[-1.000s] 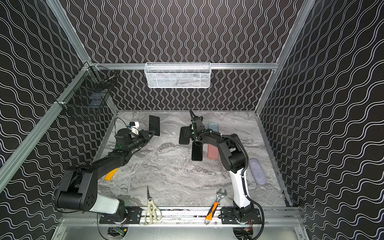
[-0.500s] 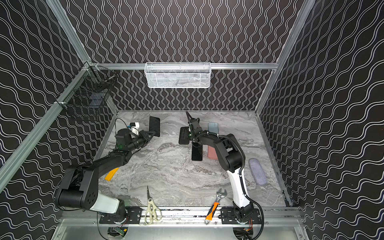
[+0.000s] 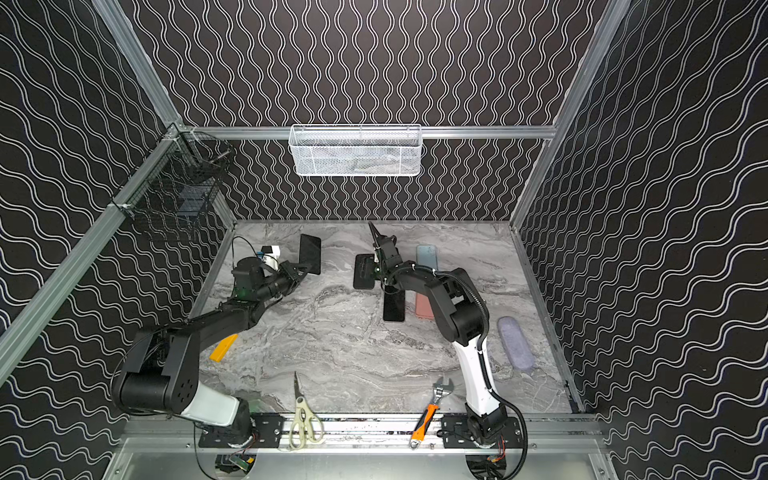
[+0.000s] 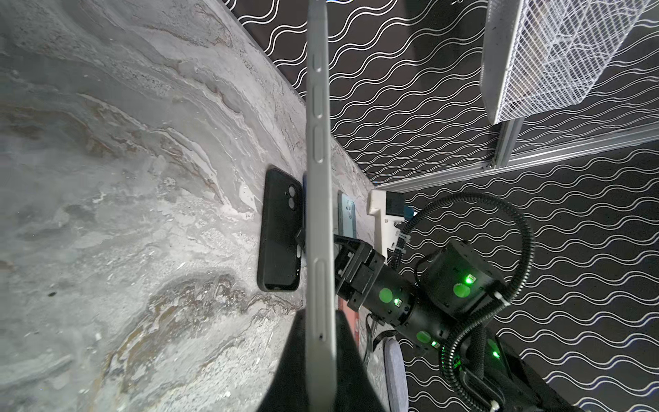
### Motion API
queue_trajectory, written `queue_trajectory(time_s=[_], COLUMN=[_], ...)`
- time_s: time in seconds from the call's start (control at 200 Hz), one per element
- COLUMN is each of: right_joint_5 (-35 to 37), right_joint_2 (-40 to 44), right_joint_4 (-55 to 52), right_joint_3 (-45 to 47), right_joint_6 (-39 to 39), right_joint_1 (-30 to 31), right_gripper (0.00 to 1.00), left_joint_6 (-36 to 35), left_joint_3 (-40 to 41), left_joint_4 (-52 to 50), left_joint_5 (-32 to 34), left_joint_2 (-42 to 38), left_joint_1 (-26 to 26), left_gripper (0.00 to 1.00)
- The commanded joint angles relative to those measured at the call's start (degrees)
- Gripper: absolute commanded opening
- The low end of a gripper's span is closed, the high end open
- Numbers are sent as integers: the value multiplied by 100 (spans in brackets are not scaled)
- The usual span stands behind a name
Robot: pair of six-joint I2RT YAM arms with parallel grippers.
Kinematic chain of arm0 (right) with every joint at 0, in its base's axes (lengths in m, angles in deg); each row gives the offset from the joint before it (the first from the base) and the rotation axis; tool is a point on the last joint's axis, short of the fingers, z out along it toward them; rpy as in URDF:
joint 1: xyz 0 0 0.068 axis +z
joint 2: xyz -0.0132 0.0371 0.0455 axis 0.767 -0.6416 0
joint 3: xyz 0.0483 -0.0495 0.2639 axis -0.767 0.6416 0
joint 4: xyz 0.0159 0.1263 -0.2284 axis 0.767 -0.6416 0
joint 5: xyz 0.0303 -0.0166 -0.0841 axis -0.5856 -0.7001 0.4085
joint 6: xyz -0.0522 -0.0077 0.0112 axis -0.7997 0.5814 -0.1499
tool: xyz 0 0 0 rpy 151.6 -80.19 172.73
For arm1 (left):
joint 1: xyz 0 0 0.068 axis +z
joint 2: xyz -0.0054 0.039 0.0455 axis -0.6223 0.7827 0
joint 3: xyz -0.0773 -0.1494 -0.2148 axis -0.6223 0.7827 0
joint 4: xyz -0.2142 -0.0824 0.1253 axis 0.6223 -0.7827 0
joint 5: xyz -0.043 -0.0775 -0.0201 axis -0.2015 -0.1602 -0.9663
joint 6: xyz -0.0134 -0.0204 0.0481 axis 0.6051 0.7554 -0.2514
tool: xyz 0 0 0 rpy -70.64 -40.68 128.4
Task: Take the phone out of the phone case
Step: Move the phone case to the top-center of the table, then place the phone at the top-center of the table.
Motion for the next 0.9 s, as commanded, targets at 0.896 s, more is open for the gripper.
queue_trajectory(time_s=[0.896], right_joint_5=[-1019], right_joint_2=[4312], right_joint_4=[1743], right_joint_3=[4834], right_joint_6=[196], right_joint_1=[-1126], right_gripper=[69], left_joint_6=[-499], left_joint_3=[-857], left_joint_4=[564], left_joint_5=[349], left_joint_2=[1846], left_joint_1=[-902], left_gripper=[0])
